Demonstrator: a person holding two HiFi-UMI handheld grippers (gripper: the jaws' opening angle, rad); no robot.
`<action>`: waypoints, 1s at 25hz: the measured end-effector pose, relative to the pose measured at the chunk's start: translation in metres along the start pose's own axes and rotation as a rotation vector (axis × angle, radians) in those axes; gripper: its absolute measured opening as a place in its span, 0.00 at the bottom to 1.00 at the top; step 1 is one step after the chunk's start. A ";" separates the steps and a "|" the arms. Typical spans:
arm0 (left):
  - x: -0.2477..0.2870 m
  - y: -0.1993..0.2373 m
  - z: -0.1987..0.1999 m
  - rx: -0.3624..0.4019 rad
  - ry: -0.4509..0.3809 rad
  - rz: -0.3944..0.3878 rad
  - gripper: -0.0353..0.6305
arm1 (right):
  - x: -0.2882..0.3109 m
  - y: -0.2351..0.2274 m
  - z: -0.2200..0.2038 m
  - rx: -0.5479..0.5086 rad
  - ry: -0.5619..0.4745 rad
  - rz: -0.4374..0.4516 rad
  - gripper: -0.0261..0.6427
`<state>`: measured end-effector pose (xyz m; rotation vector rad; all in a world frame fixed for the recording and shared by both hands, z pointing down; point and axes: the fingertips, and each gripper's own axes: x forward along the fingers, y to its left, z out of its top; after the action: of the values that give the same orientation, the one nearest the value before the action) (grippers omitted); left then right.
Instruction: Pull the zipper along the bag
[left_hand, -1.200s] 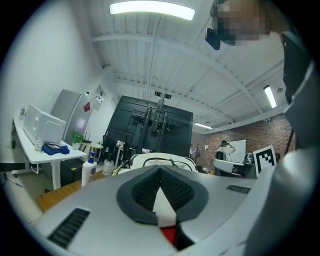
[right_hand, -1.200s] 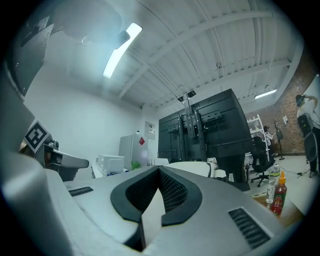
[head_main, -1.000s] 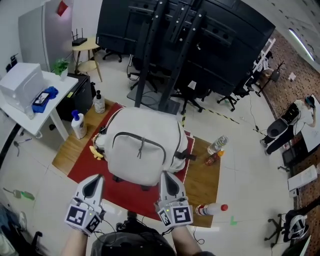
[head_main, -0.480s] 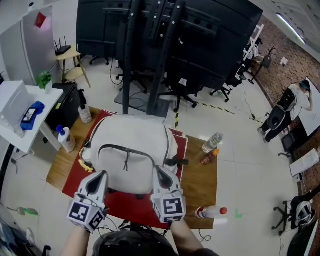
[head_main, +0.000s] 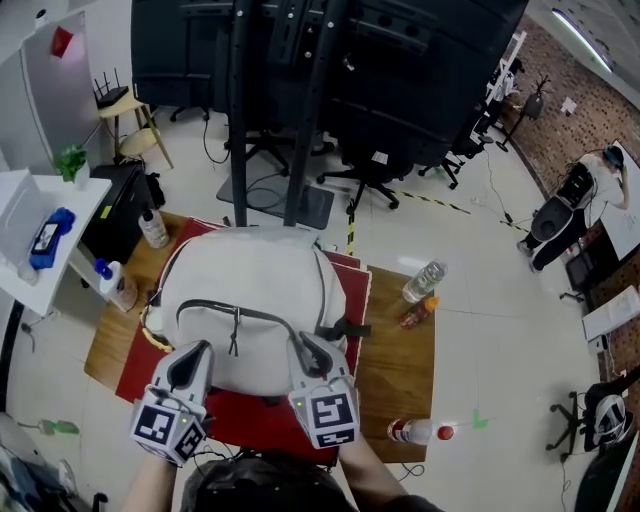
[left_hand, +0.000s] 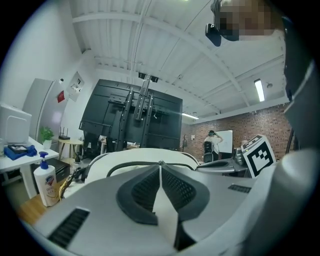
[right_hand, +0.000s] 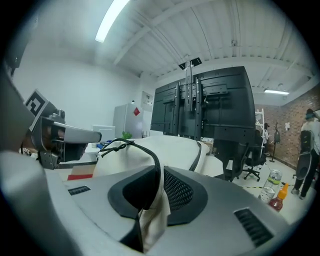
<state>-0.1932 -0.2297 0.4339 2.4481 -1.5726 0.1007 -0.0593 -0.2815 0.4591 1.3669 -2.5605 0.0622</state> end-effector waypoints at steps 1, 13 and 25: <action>0.002 0.001 -0.001 0.002 0.002 0.006 0.12 | 0.002 -0.001 -0.001 0.002 0.002 0.010 0.16; 0.021 0.007 -0.010 0.000 0.003 0.003 0.12 | 0.028 0.006 -0.013 -0.089 0.123 0.016 0.29; 0.029 0.010 -0.001 0.002 0.048 -0.087 0.12 | 0.040 0.002 -0.016 -0.016 0.182 -0.109 0.23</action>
<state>-0.1900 -0.2587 0.4416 2.4926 -1.4444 0.1447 -0.0792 -0.3106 0.4836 1.4226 -2.3300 0.1391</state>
